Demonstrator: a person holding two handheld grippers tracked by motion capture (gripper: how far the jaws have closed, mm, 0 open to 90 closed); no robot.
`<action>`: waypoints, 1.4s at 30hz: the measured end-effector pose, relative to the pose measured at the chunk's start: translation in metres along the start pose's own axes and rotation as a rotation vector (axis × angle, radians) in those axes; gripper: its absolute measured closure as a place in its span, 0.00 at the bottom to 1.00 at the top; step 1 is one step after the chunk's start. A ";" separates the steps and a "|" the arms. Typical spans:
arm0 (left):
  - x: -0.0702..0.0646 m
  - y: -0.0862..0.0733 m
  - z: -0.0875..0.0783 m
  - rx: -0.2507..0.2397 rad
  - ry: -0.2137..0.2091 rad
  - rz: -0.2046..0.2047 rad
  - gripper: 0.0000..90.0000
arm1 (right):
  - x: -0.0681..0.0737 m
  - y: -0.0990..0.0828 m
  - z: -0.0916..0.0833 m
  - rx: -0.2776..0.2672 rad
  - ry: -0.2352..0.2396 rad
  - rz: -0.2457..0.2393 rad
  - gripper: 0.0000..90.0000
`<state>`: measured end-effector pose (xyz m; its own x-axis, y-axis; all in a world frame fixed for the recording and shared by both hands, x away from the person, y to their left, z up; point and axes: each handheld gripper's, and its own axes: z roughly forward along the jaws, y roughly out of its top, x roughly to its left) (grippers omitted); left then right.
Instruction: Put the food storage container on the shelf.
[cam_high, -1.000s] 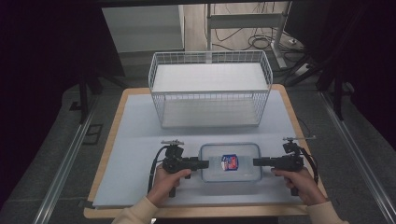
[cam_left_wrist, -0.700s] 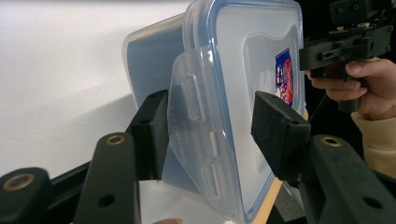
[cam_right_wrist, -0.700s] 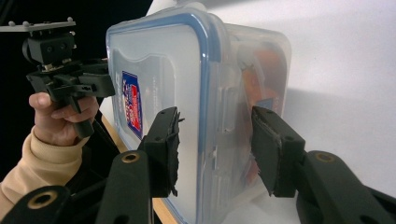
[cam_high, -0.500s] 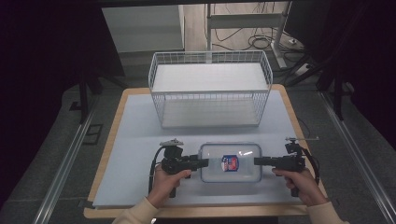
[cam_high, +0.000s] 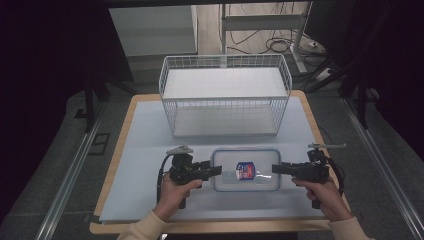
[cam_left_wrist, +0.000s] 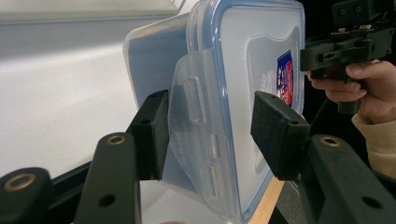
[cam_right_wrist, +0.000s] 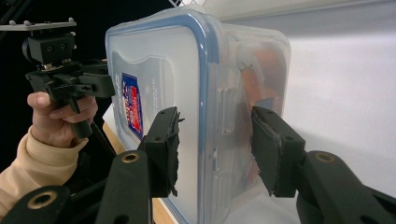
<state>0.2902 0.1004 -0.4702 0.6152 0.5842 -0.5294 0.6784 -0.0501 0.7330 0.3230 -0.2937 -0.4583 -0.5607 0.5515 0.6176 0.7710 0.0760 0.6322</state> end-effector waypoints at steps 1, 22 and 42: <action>0.000 0.001 -0.001 -0.001 0.001 0.004 0.54 | 0.001 0.000 0.000 -0.003 0.001 -0.004 0.59; 0.000 0.029 -0.022 -0.034 0.007 0.029 0.54 | 0.020 0.023 0.003 -0.061 0.007 -0.068 0.59; -0.006 0.076 -0.042 -0.066 0.044 0.090 0.54 | 0.032 0.066 0.003 -0.119 0.039 -0.126 0.59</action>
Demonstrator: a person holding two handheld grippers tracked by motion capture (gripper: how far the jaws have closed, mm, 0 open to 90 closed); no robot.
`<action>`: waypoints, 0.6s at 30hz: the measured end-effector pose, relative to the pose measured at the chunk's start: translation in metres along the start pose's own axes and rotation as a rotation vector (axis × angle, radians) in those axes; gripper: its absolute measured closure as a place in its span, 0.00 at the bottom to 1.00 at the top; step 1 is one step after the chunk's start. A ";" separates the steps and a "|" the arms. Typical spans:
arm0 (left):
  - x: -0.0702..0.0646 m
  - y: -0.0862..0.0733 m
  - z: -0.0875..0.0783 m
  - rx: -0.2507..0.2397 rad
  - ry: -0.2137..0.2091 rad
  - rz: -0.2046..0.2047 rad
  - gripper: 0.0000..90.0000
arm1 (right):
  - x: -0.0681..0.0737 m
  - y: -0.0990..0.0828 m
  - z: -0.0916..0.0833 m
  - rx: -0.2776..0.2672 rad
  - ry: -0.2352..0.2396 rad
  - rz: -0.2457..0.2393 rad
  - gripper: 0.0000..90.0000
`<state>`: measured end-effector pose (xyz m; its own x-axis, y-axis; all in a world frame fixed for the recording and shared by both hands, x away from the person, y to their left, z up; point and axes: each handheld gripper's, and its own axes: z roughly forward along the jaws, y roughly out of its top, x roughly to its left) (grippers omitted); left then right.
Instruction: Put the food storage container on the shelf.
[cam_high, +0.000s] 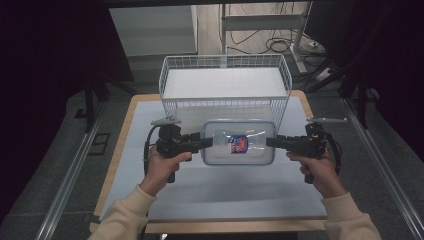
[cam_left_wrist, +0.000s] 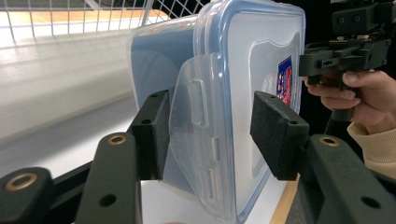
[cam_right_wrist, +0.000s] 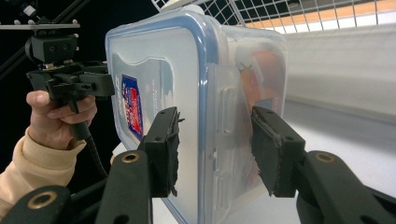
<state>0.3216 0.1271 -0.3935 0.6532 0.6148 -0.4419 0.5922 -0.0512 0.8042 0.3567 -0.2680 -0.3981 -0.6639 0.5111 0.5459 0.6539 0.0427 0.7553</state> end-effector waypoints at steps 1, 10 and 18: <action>0.001 0.002 -0.001 -0.003 -0.001 0.000 0.54 | 0.001 0.003 0.000 0.000 -0.001 -0.001 0.59; 0.002 0.025 -0.005 -0.026 -0.003 0.015 0.54 | 0.008 0.029 0.000 -0.017 -0.011 -0.037 0.59; 0.000 0.042 -0.013 -0.050 -0.001 0.028 0.54 | 0.016 0.048 -0.002 -0.034 -0.011 -0.072 0.59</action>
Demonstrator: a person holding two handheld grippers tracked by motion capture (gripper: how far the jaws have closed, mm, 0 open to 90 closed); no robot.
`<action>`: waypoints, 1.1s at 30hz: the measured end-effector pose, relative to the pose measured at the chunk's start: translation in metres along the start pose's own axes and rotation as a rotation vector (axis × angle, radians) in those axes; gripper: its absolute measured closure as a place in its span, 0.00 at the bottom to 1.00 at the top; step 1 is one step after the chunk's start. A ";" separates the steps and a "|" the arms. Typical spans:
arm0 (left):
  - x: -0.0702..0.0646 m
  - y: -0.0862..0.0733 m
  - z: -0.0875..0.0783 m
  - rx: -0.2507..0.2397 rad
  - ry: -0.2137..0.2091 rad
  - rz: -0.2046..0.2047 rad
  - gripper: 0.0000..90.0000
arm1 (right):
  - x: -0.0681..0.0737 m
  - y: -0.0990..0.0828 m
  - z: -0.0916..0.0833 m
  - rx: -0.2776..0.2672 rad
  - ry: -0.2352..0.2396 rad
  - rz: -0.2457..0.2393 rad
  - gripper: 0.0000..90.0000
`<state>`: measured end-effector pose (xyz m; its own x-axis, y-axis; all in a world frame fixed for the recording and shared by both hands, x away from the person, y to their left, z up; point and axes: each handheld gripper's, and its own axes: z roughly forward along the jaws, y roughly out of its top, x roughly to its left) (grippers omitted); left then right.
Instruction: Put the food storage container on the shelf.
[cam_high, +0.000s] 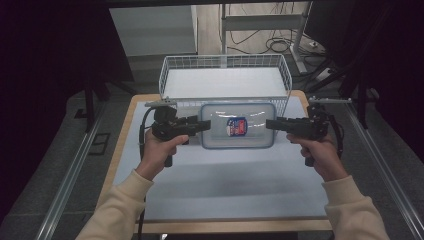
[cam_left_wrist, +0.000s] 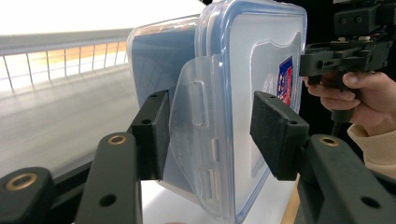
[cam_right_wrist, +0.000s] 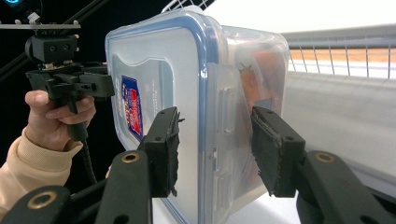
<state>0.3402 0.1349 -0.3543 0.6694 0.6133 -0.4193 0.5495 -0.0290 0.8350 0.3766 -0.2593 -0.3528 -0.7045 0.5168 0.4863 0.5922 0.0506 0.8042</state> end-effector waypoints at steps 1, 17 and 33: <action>0.000 0.002 -0.001 -0.001 -0.001 0.008 0.54 | 0.001 0.002 0.000 -0.001 0.000 0.000 0.59; 0.006 0.035 -0.007 -0.014 0.010 0.026 0.54 | 0.004 0.037 0.006 -0.008 0.005 -0.025 0.59; 0.022 0.066 -0.003 -0.020 0.023 0.039 0.54 | -0.006 0.071 0.019 -0.006 0.001 -0.043 0.59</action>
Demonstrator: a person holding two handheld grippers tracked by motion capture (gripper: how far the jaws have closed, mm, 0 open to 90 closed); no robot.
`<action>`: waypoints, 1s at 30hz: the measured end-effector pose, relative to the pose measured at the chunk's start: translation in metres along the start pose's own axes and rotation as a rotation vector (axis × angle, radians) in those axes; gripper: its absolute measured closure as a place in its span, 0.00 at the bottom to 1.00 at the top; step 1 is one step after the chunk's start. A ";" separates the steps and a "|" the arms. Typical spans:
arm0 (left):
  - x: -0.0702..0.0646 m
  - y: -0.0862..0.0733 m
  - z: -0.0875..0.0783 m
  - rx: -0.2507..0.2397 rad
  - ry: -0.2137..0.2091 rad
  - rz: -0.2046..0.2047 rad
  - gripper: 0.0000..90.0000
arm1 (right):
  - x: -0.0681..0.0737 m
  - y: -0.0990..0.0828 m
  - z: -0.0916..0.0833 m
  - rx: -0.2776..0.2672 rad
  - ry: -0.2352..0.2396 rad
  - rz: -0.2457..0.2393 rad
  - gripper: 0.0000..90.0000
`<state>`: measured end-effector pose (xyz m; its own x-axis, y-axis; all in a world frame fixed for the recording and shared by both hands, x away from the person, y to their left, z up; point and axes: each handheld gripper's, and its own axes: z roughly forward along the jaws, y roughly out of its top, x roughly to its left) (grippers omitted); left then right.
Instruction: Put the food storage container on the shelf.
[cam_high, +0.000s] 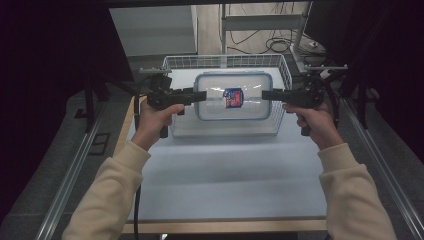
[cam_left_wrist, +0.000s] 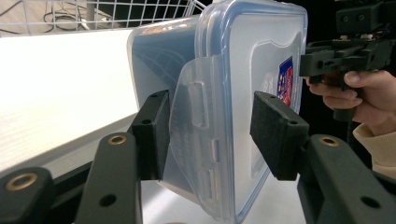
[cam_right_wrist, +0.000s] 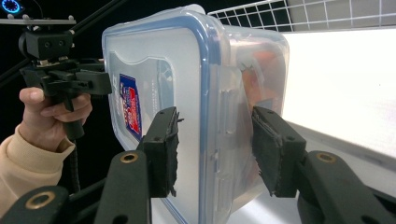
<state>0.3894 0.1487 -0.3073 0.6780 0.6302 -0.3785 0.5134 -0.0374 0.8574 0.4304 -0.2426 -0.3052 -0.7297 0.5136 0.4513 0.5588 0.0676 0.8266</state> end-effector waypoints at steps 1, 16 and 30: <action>0.001 0.001 0.000 -0.003 0.000 -0.005 0.54 | -0.001 0.001 0.001 -0.003 0.001 -0.001 0.59; 0.029 0.026 0.010 -0.027 -0.018 -0.030 0.54 | -0.015 0.031 0.017 0.000 -0.009 0.012 0.59; 0.058 0.043 0.022 -0.017 -0.011 -0.083 0.54 | -0.037 0.057 0.036 0.030 -0.002 0.056 0.59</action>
<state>0.4624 0.1661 -0.2998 0.6388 0.6223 -0.4525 0.5594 0.0282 0.8284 0.5035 -0.2272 -0.2871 -0.6962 0.5193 0.4957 0.6101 0.0641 0.7897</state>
